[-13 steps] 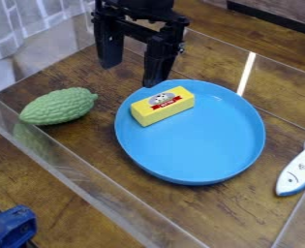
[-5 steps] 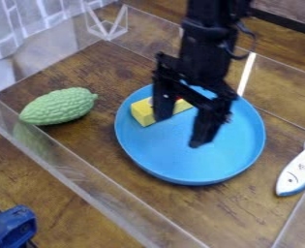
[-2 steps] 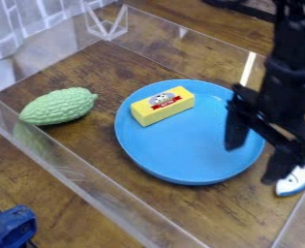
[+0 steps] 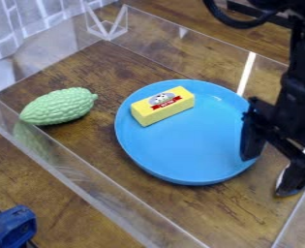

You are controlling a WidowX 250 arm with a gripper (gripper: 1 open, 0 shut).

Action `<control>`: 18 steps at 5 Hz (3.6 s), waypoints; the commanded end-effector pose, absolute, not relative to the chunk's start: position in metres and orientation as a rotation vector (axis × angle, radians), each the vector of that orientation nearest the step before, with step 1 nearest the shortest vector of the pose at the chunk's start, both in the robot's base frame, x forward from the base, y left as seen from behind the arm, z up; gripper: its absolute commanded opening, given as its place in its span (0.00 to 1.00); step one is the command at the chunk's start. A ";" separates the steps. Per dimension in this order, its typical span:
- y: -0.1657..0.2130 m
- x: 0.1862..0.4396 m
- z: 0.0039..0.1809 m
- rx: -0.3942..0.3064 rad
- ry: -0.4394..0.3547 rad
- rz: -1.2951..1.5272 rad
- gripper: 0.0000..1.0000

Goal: Put the white object in the blue tray

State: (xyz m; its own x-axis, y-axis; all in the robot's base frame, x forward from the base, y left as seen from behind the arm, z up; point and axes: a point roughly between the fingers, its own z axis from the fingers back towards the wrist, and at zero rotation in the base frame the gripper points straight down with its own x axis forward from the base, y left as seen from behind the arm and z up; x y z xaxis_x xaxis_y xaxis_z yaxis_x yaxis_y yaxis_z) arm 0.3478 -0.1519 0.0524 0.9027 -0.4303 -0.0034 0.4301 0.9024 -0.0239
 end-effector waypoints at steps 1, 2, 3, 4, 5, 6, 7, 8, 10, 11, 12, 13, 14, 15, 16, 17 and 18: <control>-0.159 0.359 0.072 -0.035 -0.076 -0.453 1.00; -0.162 0.363 0.068 -0.039 -0.087 -0.463 1.00; -0.166 0.364 0.066 -0.040 -0.097 -0.470 1.00; -0.169 0.366 0.062 -0.043 -0.101 -0.481 1.00; -0.172 0.366 0.059 -0.046 -0.100 -0.493 1.00; -0.173 0.367 0.055 -0.046 -0.101 -0.503 1.00; -0.175 0.368 0.054 -0.044 -0.106 -0.509 1.00; -0.176 0.370 0.047 -0.050 -0.106 -0.513 0.00; -0.174 0.369 0.052 -0.034 -0.087 -0.537 0.00; -0.172 0.367 0.058 -0.022 -0.074 -0.552 0.00; -0.170 0.366 0.066 -0.011 -0.062 -0.568 0.00; -0.167 0.366 0.077 0.004 -0.050 -0.583 0.00; -0.160 0.365 0.095 0.022 -0.045 -0.593 0.00; -0.154 0.364 0.116 0.041 -0.045 -0.607 0.00; -0.141 0.365 0.146 0.082 -0.050 -0.620 0.00; -0.132 0.360 0.163 0.111 -0.054 -0.636 0.00; -0.136 0.358 0.155 0.106 -0.054 -0.642 1.00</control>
